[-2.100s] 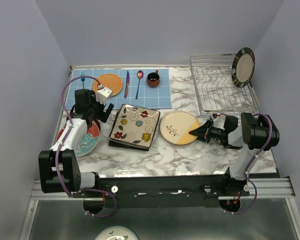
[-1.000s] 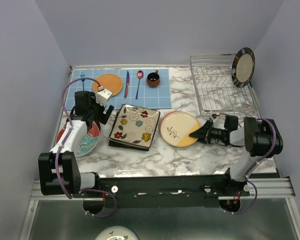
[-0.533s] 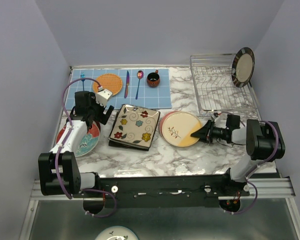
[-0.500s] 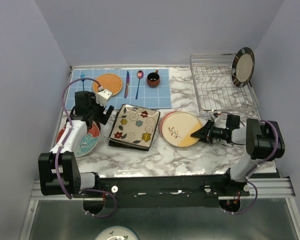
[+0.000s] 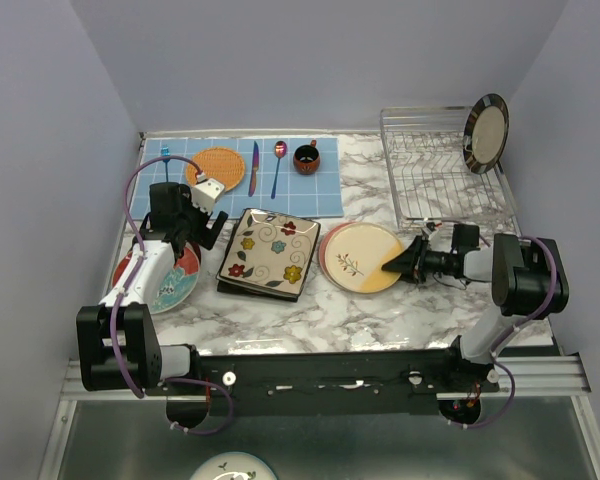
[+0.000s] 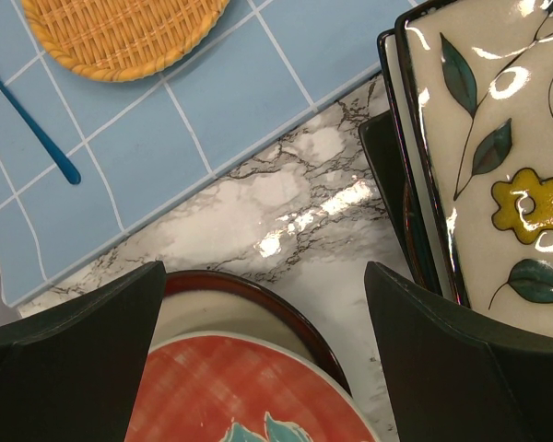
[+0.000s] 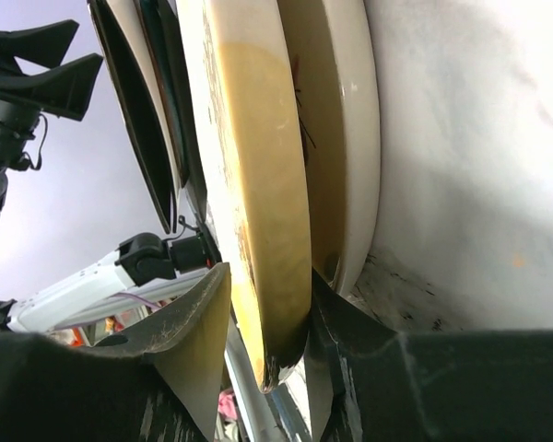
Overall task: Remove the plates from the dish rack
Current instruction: Place the plate at the center of the board.
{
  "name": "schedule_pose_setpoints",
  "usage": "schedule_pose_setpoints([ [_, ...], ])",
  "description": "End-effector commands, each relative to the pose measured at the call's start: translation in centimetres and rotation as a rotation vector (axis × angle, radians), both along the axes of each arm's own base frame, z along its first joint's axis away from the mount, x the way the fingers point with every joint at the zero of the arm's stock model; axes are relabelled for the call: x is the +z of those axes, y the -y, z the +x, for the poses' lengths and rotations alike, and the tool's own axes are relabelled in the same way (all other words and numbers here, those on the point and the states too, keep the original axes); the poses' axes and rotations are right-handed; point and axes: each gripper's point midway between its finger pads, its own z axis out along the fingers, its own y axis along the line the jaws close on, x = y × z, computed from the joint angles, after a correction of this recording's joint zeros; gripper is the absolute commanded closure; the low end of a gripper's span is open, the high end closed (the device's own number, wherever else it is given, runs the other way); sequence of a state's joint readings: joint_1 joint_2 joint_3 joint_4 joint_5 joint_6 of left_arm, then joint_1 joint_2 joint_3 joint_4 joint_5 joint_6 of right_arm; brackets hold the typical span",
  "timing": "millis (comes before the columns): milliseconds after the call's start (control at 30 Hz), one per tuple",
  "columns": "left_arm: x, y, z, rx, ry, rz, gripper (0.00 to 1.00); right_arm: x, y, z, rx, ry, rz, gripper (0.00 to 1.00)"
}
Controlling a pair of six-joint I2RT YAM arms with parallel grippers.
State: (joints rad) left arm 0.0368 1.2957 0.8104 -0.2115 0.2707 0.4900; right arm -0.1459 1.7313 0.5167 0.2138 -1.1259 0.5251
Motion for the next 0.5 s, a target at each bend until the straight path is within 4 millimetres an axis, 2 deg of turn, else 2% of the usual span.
schedule_pose_setpoints([
  [0, -0.1, 0.5, -0.32, -0.027, 0.004, -0.003, 0.02, -1.1, 1.01, 0.47, -0.029, -0.017, -0.088, 0.56],
  [267, -0.67, 0.5, -0.71, -0.035, -0.001, 0.004, 0.02, -0.65, 1.59, 0.29, -0.025, 0.017, -0.158, 0.56],
  [467, -0.32, 0.6, -0.6, -0.04, 0.008, 0.002, 0.02, -0.51, 1.77, 0.41, -0.007, 0.001, -0.193, 0.55],
])
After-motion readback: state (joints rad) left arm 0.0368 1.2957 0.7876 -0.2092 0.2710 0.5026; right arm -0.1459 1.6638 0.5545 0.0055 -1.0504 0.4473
